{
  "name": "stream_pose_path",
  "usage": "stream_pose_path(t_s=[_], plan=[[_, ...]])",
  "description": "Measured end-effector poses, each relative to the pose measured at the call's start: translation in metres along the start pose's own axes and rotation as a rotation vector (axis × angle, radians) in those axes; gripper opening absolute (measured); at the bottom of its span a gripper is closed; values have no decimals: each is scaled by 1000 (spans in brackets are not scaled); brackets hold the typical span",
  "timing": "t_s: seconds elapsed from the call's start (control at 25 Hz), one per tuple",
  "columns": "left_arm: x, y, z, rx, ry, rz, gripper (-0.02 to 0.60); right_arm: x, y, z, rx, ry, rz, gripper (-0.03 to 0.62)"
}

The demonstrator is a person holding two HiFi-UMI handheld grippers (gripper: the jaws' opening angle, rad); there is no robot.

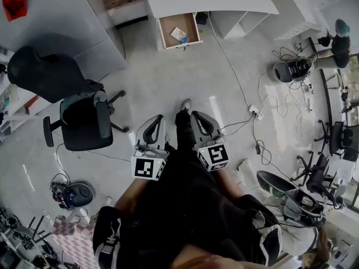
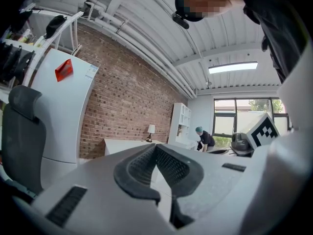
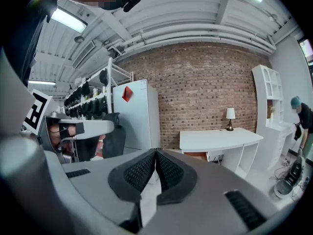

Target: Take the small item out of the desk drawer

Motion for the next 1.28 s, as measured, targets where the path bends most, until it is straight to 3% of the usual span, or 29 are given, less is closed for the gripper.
stream_pose_path(t_s=[0.28,0.68,0.92,1.28], plan=[[29,-16,-74,18,-33,-20,8,-56,-19,-67,8,-39,-3,26],[54,-61,-219,22,-128,-5,8,-179,-67,-172,27,-124,55,26],[60,-74,-274,21,-177,-2,8,-236,-71,-222,53,-153,85,26],[81,-74,-339,50,-176,14,8,-294,-60,-294,114,-140,114,26]])
Point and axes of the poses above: the fingertips, and each gripper's own axes: z backward along the fingers, x to its left, y out of its underside, the point moved 8 cm from there along z, backward along the fingers, and after that the axes turned 7 degrees about x, right-handed, at the moved point
